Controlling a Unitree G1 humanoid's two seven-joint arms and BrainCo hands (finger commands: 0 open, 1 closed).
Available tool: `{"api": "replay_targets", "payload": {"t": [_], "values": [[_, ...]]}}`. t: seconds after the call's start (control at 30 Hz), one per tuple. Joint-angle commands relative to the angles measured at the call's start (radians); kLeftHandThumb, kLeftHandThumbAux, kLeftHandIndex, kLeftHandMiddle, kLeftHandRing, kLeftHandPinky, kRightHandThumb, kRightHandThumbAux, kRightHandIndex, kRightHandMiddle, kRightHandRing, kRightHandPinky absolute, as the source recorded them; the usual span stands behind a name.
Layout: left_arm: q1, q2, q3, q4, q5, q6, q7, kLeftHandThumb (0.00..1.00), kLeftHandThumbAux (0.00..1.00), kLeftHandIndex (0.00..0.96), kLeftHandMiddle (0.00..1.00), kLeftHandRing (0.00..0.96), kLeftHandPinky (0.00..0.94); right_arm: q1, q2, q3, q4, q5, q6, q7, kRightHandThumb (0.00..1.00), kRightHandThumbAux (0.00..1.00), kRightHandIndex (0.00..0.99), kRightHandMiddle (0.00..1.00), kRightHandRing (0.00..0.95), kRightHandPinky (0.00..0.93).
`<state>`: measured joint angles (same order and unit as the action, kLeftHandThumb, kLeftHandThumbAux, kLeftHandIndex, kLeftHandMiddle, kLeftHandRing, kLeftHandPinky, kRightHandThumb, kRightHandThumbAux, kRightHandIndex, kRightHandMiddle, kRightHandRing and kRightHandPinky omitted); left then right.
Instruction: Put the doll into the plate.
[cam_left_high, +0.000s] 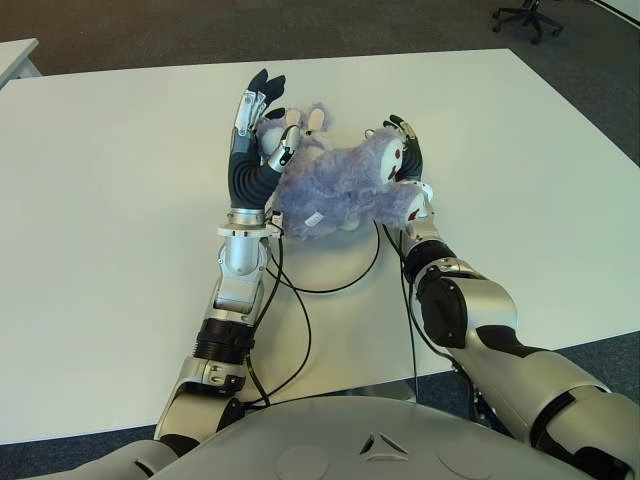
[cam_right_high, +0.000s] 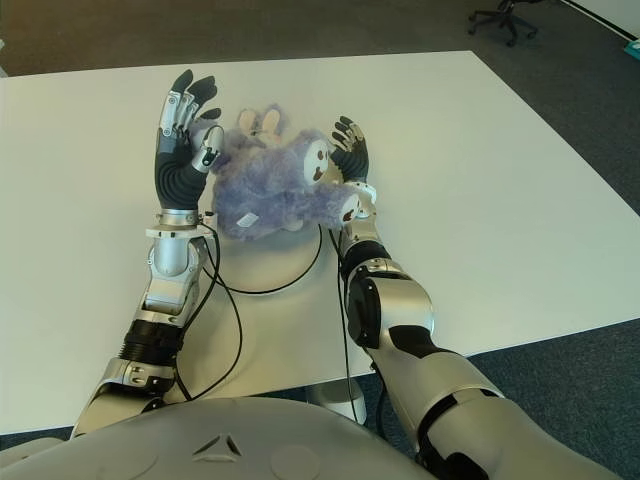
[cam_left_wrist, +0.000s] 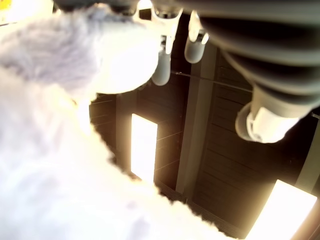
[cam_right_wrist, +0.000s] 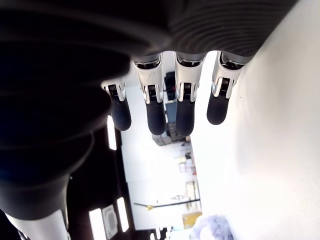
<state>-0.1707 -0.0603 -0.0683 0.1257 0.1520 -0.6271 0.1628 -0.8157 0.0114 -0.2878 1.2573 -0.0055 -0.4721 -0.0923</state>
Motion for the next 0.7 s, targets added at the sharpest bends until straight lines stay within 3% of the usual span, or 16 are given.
{"api": "replay_targets", "payload": {"t": [0.03, 0.57, 0.7], "values": [[0.068, -0.024, -0.013, 0.027, 0.025, -0.003, 0.021, 0.334, 0.448, 0.086, 0.163, 0.143, 0.158, 0.153, 0.02, -0.01, 0.086, 0.011, 0.067, -0.003, 0.057, 0.748, 0.144, 0.168, 0.148, 0.136], [0.076, -0.012, -0.016, 0.015, 0.024, 0.0, 0.01, 0.298, 0.387, 0.046, 0.138, 0.12, 0.135, 0.156, 0.018, -0.008, 0.086, 0.009, 0.066, -0.003, 0.057, 0.76, 0.147, 0.173, 0.155, 0.149], [0.077, -0.012, -0.009, 0.004, 0.007, 0.018, 0.007, 0.264, 0.41, 0.037, 0.146, 0.125, 0.143, 0.157, 0.019, -0.006, 0.086, 0.008, 0.066, -0.004, 0.05, 0.757, 0.146, 0.171, 0.153, 0.144]]}}
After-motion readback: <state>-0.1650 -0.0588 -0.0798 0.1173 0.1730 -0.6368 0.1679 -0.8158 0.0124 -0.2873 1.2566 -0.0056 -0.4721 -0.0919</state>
